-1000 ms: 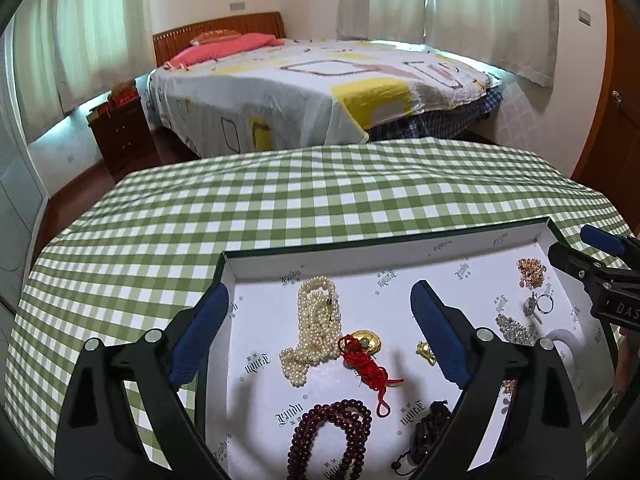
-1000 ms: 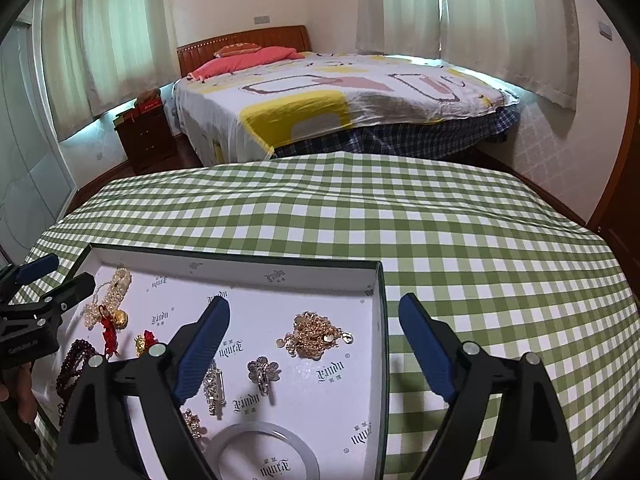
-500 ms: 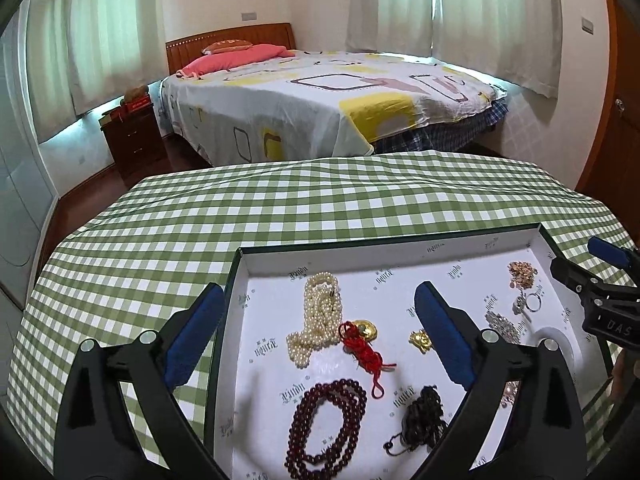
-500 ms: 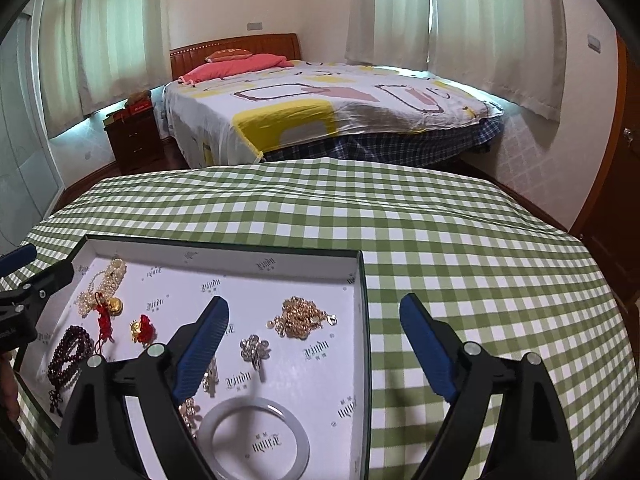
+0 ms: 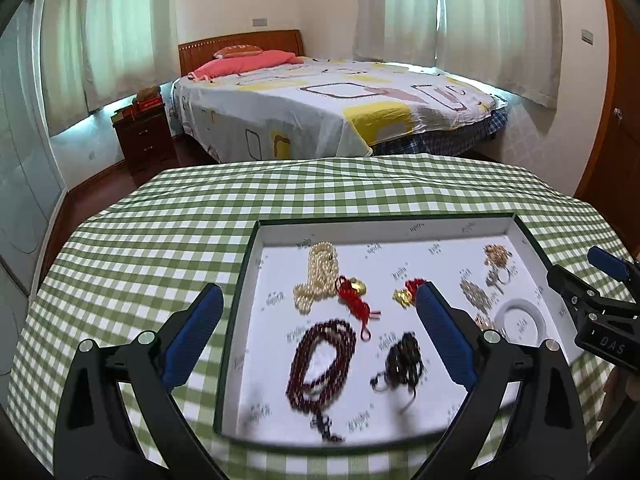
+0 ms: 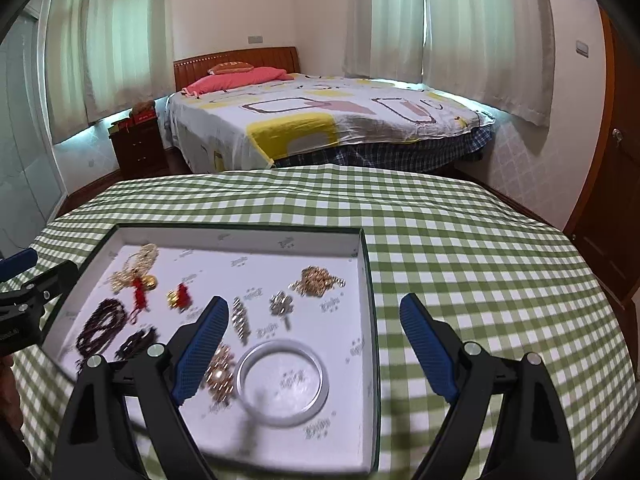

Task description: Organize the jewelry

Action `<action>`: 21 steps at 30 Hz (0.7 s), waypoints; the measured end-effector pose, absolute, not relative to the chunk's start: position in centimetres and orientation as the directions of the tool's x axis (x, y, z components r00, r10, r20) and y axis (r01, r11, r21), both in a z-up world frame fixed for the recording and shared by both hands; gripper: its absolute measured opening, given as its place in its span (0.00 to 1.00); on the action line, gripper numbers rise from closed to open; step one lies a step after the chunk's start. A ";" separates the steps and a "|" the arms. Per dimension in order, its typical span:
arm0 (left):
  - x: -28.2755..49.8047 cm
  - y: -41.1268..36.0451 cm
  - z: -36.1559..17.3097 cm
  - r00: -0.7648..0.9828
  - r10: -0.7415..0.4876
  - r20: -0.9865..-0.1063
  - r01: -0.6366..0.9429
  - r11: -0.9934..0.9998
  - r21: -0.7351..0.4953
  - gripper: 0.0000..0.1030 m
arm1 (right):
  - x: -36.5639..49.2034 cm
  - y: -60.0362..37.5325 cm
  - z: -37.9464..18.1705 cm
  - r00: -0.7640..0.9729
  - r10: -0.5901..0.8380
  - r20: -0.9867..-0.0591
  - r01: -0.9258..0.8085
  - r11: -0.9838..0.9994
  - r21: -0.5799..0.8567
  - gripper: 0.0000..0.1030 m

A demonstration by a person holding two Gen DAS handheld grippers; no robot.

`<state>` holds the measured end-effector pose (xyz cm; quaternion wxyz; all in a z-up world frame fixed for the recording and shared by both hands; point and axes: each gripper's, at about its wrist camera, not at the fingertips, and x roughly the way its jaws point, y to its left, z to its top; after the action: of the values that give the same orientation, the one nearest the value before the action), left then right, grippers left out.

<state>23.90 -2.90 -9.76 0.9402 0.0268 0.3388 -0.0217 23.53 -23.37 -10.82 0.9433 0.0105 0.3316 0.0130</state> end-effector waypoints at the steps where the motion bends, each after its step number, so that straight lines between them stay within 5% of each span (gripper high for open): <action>1: 23.6 -3.0 -9.7 0.769 -0.021 -0.639 0.057 0.998 0.036 0.92 | 23.2 -23.3 -10.7 0.779 0.030 -0.627 -0.017 1.000 0.026 0.82; 21: 11.6 -1.5 -4.2 0.811 0.026 -0.584 -0.002 0.999 0.041 0.96 | 12.8 -22.2 -5.6 0.823 0.037 -0.567 -0.034 0.999 0.016 0.83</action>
<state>11.59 -1.46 -4.22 0.9514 0.0192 0.3073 0.0075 12.82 -22.21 -5.63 0.9546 0.0026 0.2972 0.0187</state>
